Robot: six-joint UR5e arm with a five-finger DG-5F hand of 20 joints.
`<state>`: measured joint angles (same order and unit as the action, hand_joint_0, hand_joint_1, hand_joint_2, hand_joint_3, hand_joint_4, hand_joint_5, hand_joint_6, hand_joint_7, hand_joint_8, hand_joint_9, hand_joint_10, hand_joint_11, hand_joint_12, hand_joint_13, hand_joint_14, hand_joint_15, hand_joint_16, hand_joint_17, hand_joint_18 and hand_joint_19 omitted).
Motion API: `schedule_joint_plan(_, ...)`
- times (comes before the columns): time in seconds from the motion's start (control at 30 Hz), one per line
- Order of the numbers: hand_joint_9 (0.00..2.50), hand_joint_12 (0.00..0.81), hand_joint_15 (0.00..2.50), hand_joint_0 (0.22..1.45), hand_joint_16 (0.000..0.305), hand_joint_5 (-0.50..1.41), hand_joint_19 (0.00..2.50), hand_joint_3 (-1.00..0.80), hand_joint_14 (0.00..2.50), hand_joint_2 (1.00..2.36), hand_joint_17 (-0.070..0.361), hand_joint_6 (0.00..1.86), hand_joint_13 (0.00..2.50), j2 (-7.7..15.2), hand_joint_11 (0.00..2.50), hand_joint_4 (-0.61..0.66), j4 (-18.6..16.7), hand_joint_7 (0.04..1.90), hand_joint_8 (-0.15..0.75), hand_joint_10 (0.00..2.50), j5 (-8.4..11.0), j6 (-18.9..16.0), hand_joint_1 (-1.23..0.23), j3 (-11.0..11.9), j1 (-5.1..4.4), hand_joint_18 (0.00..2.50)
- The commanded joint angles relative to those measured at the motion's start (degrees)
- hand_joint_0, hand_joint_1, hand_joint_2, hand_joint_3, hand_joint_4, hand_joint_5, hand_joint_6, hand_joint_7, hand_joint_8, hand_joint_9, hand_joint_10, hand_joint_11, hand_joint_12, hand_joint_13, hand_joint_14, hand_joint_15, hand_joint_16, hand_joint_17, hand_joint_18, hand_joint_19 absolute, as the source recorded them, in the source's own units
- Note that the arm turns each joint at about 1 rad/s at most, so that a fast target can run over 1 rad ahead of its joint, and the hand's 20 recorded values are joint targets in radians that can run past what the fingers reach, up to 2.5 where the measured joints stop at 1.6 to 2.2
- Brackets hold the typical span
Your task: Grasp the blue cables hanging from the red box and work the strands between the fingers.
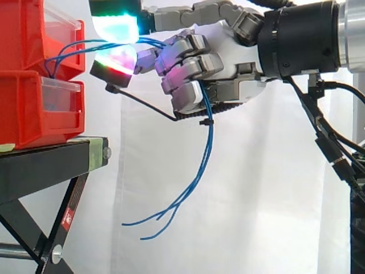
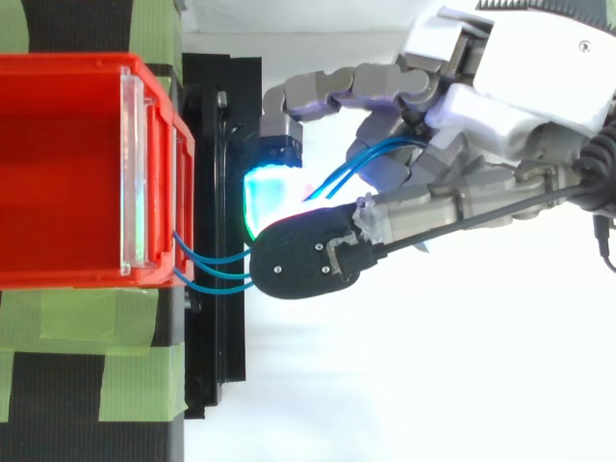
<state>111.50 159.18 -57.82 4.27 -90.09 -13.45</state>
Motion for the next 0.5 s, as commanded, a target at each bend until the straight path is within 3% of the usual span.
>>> schedule_joint_plan(0.0,1.85,0.681,1.63,1.06,0.225,0.04,0.87,0.3,2.5,1.05,0.168,1.28,1.97,-0.05,2.5,0.15,-0.37,1.03,0.491,2.5,0.43,0.12,-0.75,0.0,0.0,2.5)
schedule_joint_plan(0.13,1.85,0.681,1.63,0.97,0.225,-0.01,0.87,0.21,2.5,1.0,0.168,1.38,1.97,0.03,2.5,0.17,-0.89,0.97,0.491,2.5,0.52,0.65,-0.79,0.0,0.0,2.5)
schedule_joint_plan(0.17,1.85,0.681,1.63,0.9,0.225,-0.01,0.87,0.11,2.5,1.07,0.168,1.4,1.97,0.03,2.5,0.17,-1.07,0.96,0.491,2.5,0.52,0.74,-0.78,0.0,0.0,2.5)
schedule_joint_plan(0.23,1.85,0.681,1.63,0.9,0.225,0.01,0.87,0.11,2.5,1.08,0.168,1.37,1.97,0.03,2.5,0.17,-1.33,0.97,0.491,2.5,0.52,0.91,-0.74,0.0,-0.09,2.5)
schedule_joint_plan(0.27,1.85,0.681,1.63,0.9,0.225,0.04,0.87,0.0,2.5,1.31,0.168,1.28,1.97,0.03,2.5,0.16,-1.33,0.98,0.491,2.5,0.52,0.91,-0.68,0.0,-0.09,2.5)
schedule_joint_plan(0.3,1.85,0.681,1.63,1.06,0.225,0.29,0.87,0.19,2.5,1.01,0.168,0.64,1.97,0.03,2.5,0.17,-1.51,1.18,0.491,2.5,0.52,1.09,-0.57,0.0,0.0,2.5)
schedule_joint_plan(0.33,1.85,0.681,1.63,1.07,0.225,0.35,0.87,0.18,2.5,1.0,0.168,0.44,1.97,0.03,2.5,0.18,-1.6,1.27,0.491,2.5,0.61,1.18,-0.56,0.0,0.0,2.5)
schedule_joint_plan(0.37,1.85,0.681,1.63,1.09,0.225,0.47,0.87,0.15,2.5,1.0,0.168,0.13,1.97,0.03,2.5,0.21,-1.95,1.41,0.491,2.5,0.69,1.27,-0.55,0.0,-0.09,2.5)
schedule_joint_plan(0.4,1.85,0.681,1.63,1.1,0.225,0.52,0.87,0.13,2.5,1.01,0.168,0.0,1.97,-0.05,2.5,0.25,-2.04,1.45,0.491,2.5,0.78,1.35,-0.54,0.0,-0.09,2.5)
schedule_joint_plan(0.47,1.85,0.681,1.63,1.12,0.225,0.52,0.87,0.11,2.5,1.01,0.168,0.0,1.97,-0.05,2.5,0.27,-2.48,1.43,0.491,2.5,1.22,1.79,-0.54,0.0,-0.09,2.5)
